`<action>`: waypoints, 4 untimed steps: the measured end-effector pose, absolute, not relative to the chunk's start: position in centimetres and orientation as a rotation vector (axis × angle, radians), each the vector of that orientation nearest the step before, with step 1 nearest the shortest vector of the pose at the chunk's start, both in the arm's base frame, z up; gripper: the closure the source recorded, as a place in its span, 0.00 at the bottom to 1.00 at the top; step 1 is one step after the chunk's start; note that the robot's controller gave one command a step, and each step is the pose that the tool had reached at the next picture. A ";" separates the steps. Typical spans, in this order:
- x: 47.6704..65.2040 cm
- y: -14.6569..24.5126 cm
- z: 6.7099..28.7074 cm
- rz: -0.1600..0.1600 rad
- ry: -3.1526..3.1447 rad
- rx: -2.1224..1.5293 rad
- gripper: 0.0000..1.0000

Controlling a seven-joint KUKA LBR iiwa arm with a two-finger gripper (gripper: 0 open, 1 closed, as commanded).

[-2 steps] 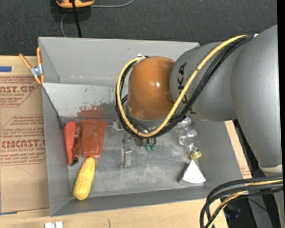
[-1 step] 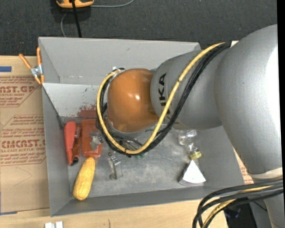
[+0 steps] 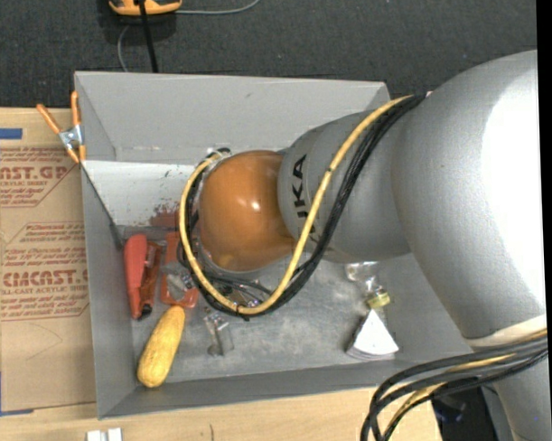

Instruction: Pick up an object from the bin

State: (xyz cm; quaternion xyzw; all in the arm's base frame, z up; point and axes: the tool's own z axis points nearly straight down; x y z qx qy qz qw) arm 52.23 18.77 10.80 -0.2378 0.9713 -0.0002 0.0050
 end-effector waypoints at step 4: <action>49.5 24.7 7.4 -0.001 2.924 -1.137 1.00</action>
Offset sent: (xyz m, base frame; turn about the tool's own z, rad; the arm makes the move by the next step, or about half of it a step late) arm -0.0257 0.0586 -0.0380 -0.2609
